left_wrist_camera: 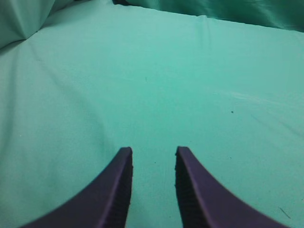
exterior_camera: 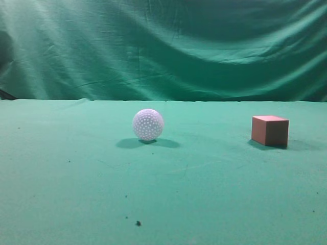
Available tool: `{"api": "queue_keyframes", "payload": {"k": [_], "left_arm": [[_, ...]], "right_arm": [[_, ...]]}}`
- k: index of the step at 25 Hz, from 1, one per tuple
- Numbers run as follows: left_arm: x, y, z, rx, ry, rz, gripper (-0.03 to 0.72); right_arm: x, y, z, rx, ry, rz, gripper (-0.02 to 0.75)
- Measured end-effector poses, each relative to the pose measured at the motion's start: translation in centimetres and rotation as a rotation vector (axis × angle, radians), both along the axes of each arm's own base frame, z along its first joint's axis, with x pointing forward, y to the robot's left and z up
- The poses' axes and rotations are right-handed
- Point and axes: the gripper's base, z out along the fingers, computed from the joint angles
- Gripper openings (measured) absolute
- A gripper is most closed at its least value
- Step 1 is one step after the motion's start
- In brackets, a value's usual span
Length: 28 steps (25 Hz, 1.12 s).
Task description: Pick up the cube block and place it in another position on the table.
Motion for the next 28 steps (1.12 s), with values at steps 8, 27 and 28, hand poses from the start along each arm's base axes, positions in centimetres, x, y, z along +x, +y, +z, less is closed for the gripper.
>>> {"api": "queue_keyframes", "payload": {"k": [8, 27, 28], "left_arm": [[0.0, 0.0, 0.0, 0.0, 0.0, 0.0, 0.262], [0.0, 0.0, 0.0, 0.0, 0.0, 0.0, 0.262], [0.0, 0.0, 0.0, 0.0, 0.0, 0.0, 0.262]], "right_arm": [[5.0, 4.2, 2.8, -0.064, 0.361, 0.303, 0.0], [15.8, 13.4, -5.6, -0.239, 0.628, 0.444, 0.612], [16.3, 13.7, -6.1, -0.221, 0.632, 0.419, 0.641]]}}
